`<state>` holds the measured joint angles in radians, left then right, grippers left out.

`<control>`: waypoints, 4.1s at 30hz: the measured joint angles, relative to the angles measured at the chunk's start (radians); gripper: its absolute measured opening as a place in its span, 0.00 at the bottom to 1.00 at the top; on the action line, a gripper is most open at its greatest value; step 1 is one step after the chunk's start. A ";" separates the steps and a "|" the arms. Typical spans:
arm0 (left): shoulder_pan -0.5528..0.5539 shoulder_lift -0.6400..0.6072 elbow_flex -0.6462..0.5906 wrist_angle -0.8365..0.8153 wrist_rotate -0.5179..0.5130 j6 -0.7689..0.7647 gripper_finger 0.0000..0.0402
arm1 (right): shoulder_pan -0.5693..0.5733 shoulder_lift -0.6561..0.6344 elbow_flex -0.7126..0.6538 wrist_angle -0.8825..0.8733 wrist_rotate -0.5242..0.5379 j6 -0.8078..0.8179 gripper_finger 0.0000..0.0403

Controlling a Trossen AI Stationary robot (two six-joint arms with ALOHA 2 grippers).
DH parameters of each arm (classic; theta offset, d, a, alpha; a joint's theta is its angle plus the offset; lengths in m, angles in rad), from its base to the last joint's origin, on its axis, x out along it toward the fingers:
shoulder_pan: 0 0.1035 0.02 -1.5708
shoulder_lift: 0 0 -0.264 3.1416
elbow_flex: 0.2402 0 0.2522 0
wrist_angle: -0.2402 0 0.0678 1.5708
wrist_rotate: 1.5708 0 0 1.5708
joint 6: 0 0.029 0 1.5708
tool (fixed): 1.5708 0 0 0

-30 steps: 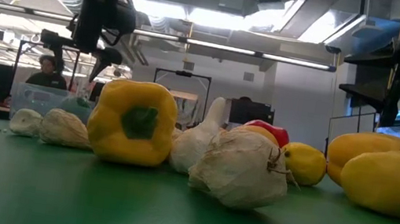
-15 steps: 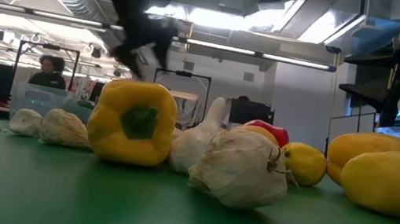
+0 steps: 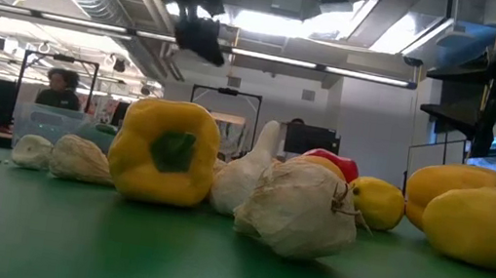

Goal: Sort produce into baskets
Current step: Put the yellow bell pepper into the transparent bin

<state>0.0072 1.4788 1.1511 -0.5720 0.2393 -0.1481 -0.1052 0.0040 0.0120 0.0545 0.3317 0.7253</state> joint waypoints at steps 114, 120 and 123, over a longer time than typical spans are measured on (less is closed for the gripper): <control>-0.140 0.248 0.171 -0.139 -0.097 0.415 0.77 | 0.000 0.000 0.000 -0.003 -0.011 0.031 0.65; -0.096 0.165 0.171 -0.153 -0.152 0.238 0.78 | 0.000 0.000 0.000 -0.003 -0.011 0.031 0.65; -0.072 0.136 0.172 -0.160 -0.221 0.115 0.78 | 0.000 0.000 0.000 -0.003 -0.011 0.031 0.65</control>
<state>-0.0648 1.6145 1.3235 -0.7315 0.0184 -0.0329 -0.1051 0.0040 0.0120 0.0517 0.3206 0.7567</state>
